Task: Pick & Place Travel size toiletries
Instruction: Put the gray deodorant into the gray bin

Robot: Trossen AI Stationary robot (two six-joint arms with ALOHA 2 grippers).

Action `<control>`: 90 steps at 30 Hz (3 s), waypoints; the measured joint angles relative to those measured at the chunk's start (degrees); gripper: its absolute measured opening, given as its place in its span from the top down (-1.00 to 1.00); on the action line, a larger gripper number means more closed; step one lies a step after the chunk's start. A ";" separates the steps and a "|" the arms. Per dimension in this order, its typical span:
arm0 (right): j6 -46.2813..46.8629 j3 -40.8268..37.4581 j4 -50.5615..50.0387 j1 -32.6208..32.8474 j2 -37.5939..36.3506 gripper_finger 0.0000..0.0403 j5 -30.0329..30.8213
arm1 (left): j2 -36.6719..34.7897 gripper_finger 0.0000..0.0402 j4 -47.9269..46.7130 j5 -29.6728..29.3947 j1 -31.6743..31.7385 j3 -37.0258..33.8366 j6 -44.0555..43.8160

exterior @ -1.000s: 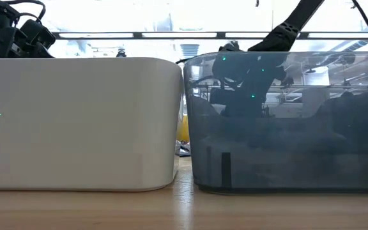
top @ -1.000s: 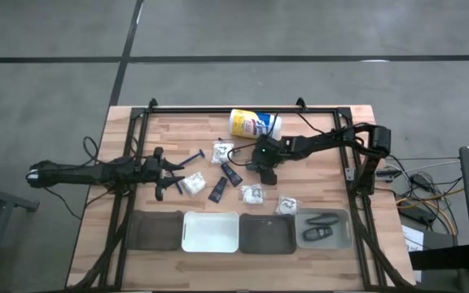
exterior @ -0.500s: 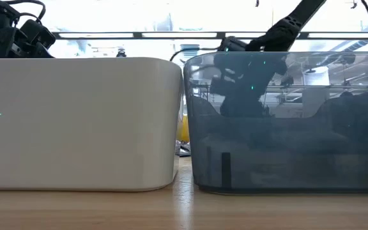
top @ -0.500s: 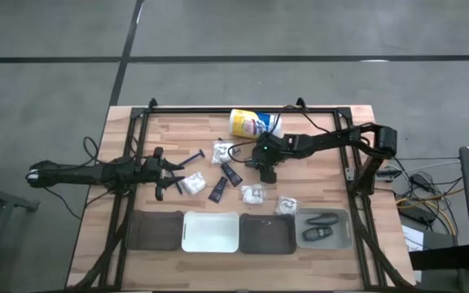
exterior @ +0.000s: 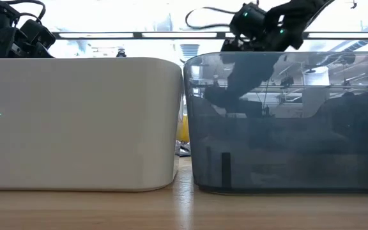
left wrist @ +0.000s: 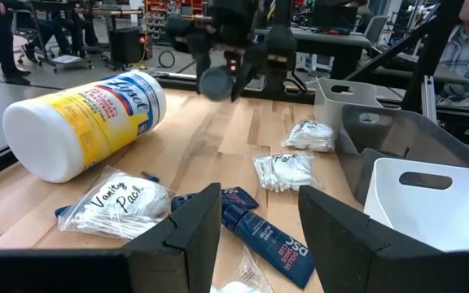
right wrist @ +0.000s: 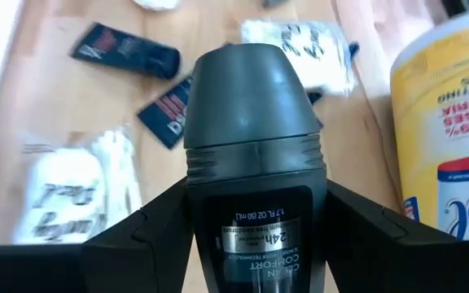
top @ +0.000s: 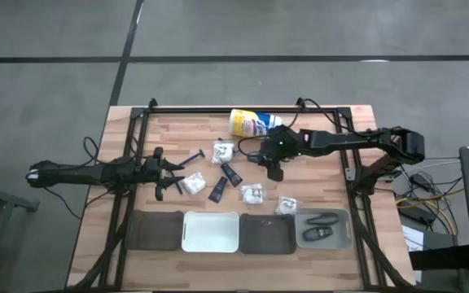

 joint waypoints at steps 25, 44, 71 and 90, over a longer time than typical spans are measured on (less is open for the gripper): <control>5.92 -2.64 -3.57 1.70 -12.03 -0.07 1.94 | 0.00 0.15 0.00 0.00 0.00 0.00 0.00; 16.21 -2.73 -16.48 12.91 -19.64 -0.07 12.50 | 0.00 0.15 0.00 -0.02 0.02 -0.01 -0.01; 42.60 -2.73 -37.06 32.22 -26.78 -0.07 16.23 | 0.00 0.15 0.00 -0.01 0.00 0.00 0.00; 47.49 -2.73 -40.88 36.26 -31.06 -0.07 7.52 | 0.00 0.15 0.00 0.00 0.00 -0.02 0.00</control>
